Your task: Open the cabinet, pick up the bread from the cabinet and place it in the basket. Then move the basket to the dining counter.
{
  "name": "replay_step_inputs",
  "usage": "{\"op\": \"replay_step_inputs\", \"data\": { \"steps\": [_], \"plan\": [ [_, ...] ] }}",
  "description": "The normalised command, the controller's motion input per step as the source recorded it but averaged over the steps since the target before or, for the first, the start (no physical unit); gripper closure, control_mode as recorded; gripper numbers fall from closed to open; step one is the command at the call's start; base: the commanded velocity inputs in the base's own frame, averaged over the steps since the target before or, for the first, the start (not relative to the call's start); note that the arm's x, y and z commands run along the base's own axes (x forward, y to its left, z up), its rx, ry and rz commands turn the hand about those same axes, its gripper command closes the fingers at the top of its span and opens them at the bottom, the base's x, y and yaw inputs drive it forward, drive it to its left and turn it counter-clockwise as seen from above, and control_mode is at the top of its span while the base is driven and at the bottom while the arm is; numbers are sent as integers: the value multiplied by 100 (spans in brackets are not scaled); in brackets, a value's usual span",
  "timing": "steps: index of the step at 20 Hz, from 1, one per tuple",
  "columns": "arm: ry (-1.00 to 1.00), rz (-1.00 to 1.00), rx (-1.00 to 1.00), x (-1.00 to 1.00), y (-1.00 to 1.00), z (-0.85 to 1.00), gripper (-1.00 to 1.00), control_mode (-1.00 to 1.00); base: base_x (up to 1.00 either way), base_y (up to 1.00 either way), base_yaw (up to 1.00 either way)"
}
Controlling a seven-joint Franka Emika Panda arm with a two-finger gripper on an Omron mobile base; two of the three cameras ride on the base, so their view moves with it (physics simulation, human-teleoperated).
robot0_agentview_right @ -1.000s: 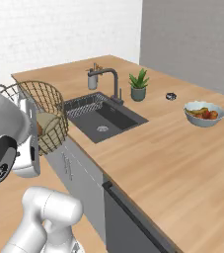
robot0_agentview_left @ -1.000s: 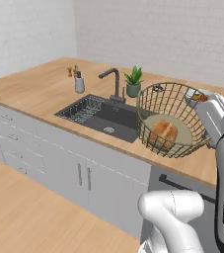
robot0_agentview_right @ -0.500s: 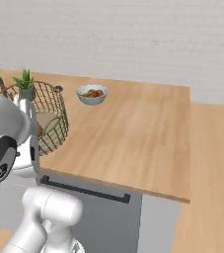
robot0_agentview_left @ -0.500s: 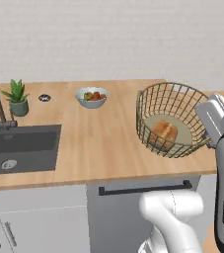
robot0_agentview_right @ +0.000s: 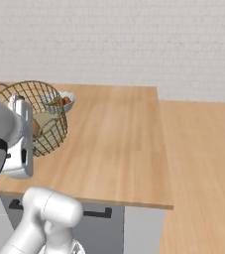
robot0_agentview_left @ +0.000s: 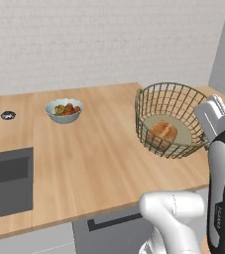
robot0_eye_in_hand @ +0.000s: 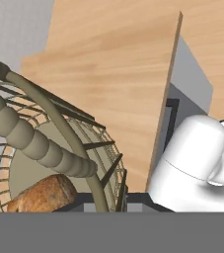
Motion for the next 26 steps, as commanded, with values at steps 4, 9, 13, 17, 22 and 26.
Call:
{"op": "replay_step_inputs", "data": {
  "steps": [4,9,13,17,22,26],
  "plan": [
    [0,0,0,0,0,0,100,100,89,-1,3],
    [0,5,0,80,-4,-34,100,-100,20,-1,1],
    [1,8,0,100,-5,-57,100,-100,0,0,0],
    [0,7,0,100,-1,-62,100,-100,0,0,0],
    [0,5,0,100,-6,-63,100,-100,0,0,0],
    [0,2,-1,100,-13,-66,100,-100,0,0,0]
  ]
}}
